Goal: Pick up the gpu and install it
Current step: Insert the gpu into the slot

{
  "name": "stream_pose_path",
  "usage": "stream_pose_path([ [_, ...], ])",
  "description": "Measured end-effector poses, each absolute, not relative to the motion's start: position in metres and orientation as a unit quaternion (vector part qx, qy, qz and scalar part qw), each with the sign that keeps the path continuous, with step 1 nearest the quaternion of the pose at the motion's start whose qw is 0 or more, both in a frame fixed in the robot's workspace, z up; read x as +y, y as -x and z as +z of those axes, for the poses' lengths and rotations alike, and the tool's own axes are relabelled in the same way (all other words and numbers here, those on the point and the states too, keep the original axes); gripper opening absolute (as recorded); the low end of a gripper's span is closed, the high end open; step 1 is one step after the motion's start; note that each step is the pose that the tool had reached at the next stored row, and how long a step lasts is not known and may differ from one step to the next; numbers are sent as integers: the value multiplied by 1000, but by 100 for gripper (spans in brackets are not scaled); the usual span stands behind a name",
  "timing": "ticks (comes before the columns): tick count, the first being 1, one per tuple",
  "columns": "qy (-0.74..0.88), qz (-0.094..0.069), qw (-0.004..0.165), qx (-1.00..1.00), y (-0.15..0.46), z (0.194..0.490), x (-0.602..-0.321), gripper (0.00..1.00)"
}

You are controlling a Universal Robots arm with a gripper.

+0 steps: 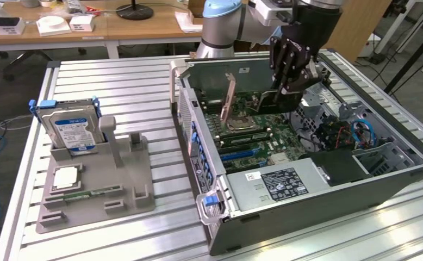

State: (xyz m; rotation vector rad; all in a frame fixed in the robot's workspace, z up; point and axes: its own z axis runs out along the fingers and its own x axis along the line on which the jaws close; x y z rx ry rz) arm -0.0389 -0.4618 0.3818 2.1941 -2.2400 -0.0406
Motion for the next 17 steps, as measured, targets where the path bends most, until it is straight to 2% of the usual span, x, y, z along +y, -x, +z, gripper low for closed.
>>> stream_pose_path([
  [17, -700, -8, -2, -714, 41, 371, -462, 26],
])
